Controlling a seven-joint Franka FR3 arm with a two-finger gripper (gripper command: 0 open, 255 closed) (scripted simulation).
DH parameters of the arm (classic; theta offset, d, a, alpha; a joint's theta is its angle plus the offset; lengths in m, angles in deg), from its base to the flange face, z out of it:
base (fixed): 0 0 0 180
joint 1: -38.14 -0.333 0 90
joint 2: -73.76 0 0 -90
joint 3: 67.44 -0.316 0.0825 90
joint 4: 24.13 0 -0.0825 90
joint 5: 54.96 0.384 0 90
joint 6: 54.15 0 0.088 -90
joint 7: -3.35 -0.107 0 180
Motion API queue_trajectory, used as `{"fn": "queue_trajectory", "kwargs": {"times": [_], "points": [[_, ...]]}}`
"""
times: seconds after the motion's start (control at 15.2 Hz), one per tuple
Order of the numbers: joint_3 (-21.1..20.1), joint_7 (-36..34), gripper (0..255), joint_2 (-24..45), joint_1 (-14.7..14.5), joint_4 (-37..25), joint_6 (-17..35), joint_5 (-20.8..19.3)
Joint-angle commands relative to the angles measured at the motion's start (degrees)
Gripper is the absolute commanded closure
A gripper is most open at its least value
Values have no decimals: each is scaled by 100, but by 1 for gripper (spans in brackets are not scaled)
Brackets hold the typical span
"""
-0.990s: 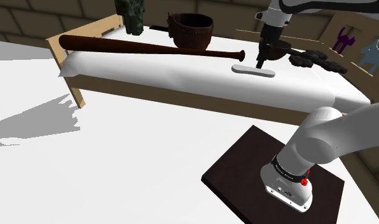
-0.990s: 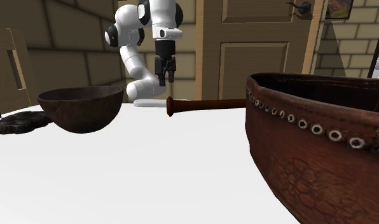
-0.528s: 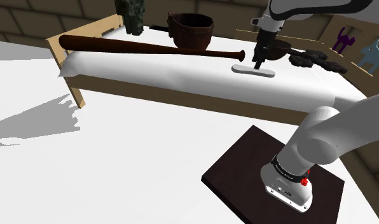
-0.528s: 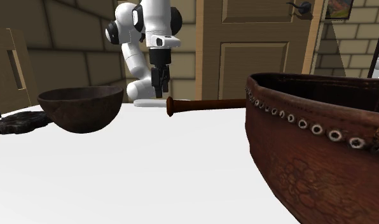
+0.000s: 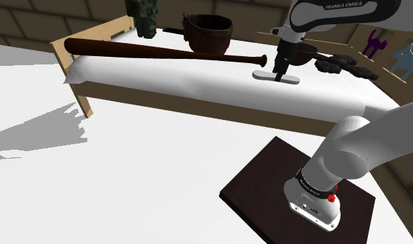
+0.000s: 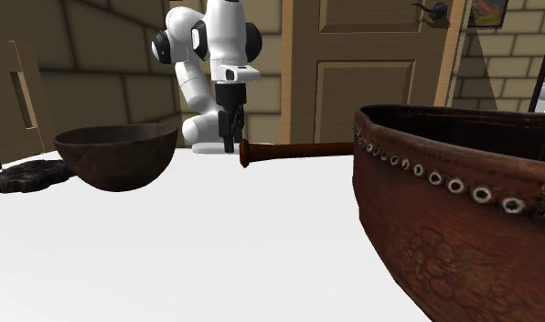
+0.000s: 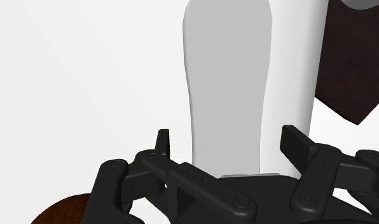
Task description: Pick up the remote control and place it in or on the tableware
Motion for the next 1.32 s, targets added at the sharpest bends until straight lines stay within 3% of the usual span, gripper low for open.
{"fn": "queue_trajectory", "kwargs": {"times": [0.0, 0.26, 0.33, 0.92, 1.25], "points": [[-1, -3, 0, 1, -1, 6, 8, 0], [-1, -2, 0, 1, -1, 6, 7, 0], [-1, -2, 255, 1, -1, 6, 7, 0], [-1, -3, 255, 1, -1, 6, 8, 0], [-71, 0, 255, -27, -21, -352, -379, 43]]}}
